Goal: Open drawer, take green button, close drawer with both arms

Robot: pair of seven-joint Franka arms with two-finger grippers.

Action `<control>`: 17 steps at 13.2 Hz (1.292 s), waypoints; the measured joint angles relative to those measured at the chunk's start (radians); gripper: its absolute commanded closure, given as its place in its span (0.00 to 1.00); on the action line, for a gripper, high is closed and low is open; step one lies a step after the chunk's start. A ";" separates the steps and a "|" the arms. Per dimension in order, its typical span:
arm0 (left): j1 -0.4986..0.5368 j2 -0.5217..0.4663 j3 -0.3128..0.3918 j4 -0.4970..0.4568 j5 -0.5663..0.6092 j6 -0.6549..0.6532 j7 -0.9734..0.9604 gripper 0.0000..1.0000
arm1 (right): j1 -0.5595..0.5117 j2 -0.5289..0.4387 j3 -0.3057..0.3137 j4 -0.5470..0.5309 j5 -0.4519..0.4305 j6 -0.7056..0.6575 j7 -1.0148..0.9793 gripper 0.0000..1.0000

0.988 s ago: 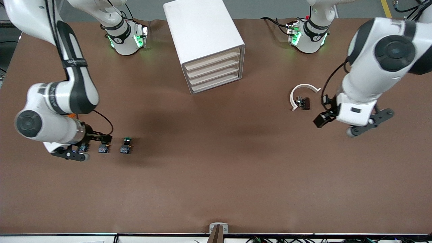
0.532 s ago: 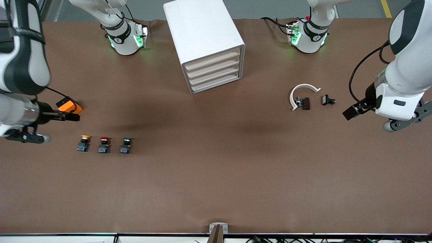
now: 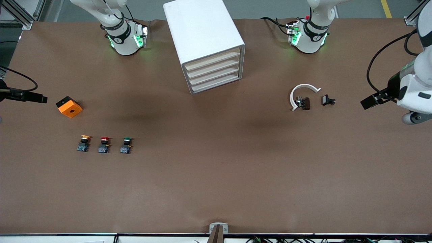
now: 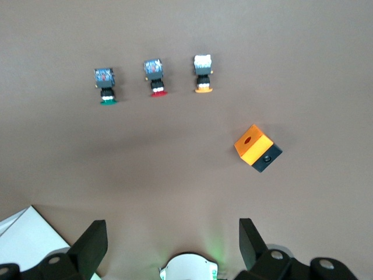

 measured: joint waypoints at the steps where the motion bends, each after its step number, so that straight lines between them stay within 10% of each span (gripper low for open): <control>1: -0.014 -0.015 0.026 0.000 -0.019 -0.004 0.033 0.00 | 0.000 0.000 0.000 0.020 0.000 -0.005 0.000 0.00; 7: -0.227 -0.133 0.364 -0.106 -0.145 -0.014 0.285 0.00 | -0.005 -0.009 0.003 0.101 -0.002 -0.096 0.021 0.00; 17: -0.254 -0.302 0.381 -0.317 -0.208 0.127 0.385 0.00 | 0.013 -0.140 0.013 0.058 0.017 -0.202 0.040 0.00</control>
